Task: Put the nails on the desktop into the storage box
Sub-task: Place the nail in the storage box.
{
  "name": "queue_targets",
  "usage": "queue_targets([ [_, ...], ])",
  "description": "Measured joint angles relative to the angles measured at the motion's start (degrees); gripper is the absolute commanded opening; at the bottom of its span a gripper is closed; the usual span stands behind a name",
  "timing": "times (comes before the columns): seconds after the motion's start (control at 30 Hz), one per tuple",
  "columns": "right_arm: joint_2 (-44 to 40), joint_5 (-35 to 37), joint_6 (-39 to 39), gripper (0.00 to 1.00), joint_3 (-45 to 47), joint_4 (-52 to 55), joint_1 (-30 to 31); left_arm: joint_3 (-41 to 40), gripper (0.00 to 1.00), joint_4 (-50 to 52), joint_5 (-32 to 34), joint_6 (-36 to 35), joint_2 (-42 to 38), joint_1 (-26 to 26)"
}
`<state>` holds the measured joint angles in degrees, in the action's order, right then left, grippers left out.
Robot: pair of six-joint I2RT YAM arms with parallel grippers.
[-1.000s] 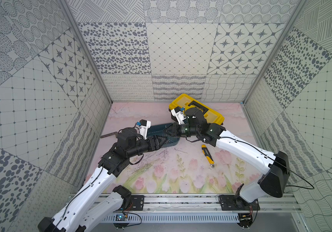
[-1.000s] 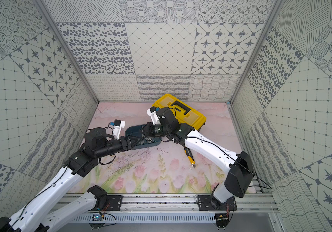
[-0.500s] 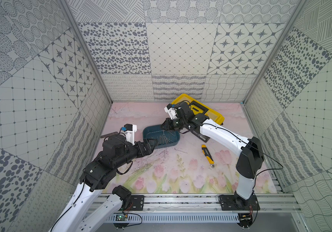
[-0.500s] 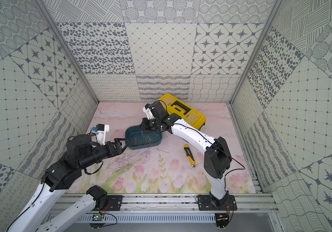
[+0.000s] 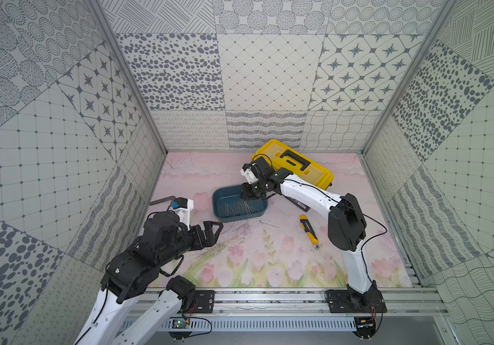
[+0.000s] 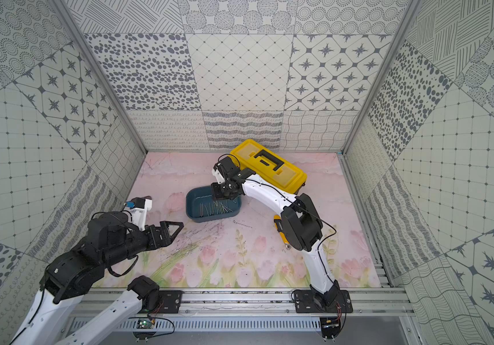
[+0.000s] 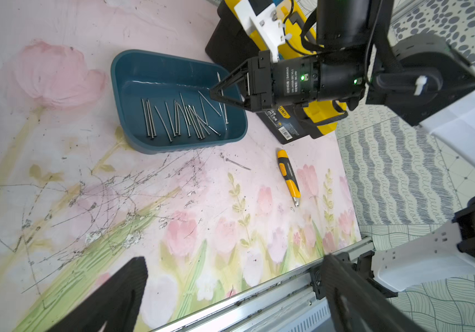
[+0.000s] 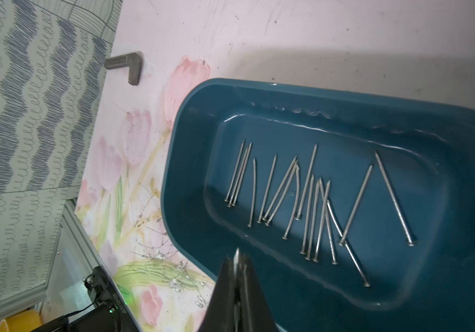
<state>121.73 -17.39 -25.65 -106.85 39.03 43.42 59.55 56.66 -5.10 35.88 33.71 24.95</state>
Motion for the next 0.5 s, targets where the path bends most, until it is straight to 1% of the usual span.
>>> queue_targets([
  [0.2, 1.1, 2.6, 2.7, 0.05, -0.3, 2.3, -0.9, 0.1, 1.0, 4.6, 0.0, -2.0, 2.3, 0.0],
  [0.5, 3.6, 6.0, 4.9, 0.08, -1.5, 5.2, -1.5, 1.5, 1.0, 8.8, -1.6, -5.6, 9.2, 0.0],
])
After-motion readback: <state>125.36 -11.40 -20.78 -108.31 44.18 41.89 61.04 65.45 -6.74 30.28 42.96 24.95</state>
